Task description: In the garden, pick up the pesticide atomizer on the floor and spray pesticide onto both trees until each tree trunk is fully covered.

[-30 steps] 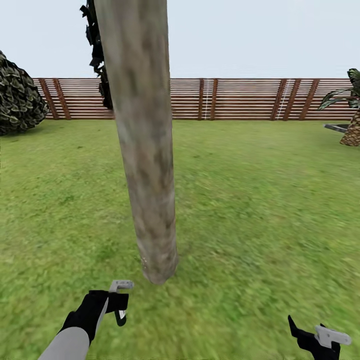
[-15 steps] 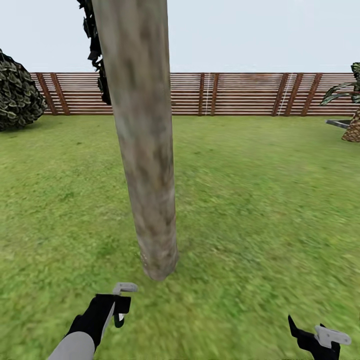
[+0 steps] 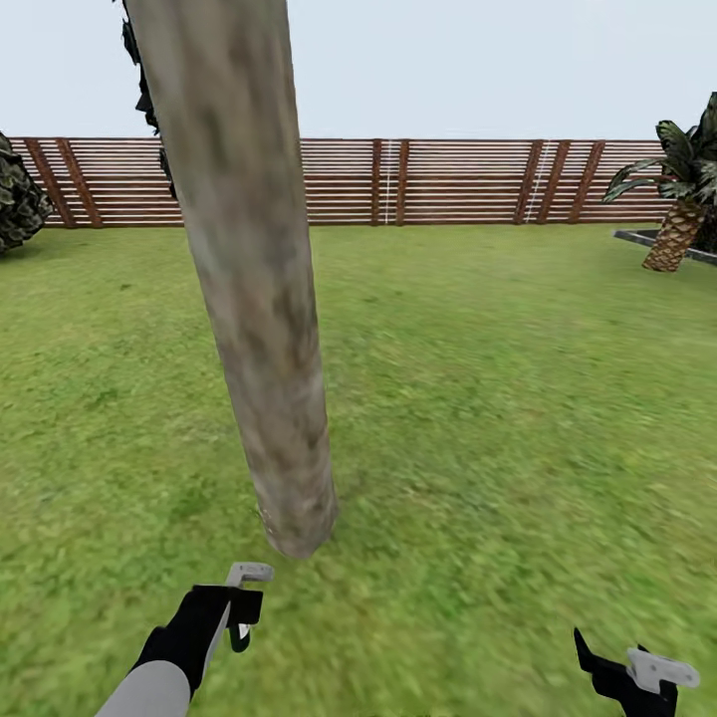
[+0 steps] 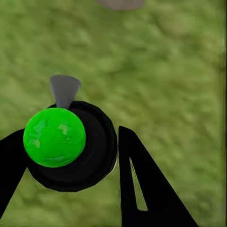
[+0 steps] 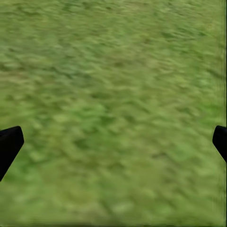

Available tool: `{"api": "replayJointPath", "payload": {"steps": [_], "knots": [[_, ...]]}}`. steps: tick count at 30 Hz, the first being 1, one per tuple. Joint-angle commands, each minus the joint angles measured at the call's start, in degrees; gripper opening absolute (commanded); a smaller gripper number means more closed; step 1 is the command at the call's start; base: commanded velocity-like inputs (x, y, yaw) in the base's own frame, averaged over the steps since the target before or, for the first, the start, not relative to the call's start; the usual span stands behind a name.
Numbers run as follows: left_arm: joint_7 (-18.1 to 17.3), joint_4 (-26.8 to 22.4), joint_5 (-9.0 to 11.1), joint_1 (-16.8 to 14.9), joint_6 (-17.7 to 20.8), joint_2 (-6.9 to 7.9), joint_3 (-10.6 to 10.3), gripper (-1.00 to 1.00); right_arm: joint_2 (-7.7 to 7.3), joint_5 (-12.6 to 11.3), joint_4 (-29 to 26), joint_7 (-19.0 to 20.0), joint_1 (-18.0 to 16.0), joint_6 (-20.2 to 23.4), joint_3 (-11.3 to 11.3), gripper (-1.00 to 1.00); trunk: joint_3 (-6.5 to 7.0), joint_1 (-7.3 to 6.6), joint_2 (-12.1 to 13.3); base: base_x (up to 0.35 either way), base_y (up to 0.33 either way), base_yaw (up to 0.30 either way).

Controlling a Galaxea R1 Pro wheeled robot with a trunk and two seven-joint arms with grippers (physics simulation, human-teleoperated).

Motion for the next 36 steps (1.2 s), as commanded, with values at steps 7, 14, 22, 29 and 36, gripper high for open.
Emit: {"api": "replayJointPath", "payload": {"steps": [7, 14, 22, 29, 36], "knots": [[-0.91, -0.86, 0.25, 0.04, 0.01, 2.85, 0.40, -1.00, 0.00, 0.00, 0.00, 0.00, 0.00, 0.00, 0.00, 1.00, -0.38, 0.00, 0.00, 0.000, 0.000, -0.248], [-0.85, -0.81, 0.01, 0.04, -0.93, 1.76, -0.41, -1.00, 0.06, 0.28, 0.09, 0.07, 0.00, -0.07, 0.07, 1.00, -0.48, 0.00, 0.00, -0.017, 0.018, -0.052], [-0.12, -0.30, 0.16, 0.04, -3.67, 1.22, -0.58, -1.00, -0.08, 0.35, 1.40, 0.09, -0.01, -0.09, 0.05, 1.00, -0.48, 0.00, 0.00, -0.113, 0.199, 0.000], [0.12, -1.12, 0.15, -0.27, -3.49, -2.04, -2.48, -1.00, -0.09, 0.35, 1.41, 0.09, -0.01, -0.09, 0.08, 1.00, -0.48, 0.00, 0.00, 0.055, 0.038, 0.000], [-0.43, -9.56, 0.23, -0.23, -2.60, -1.08, -2.51, -1.00, -0.09, 0.35, 1.32, 0.09, -0.03, -0.09, 0.17, 1.00, -0.48, 0.00, 0.00, 0.001, 0.000, 0.000]]}}
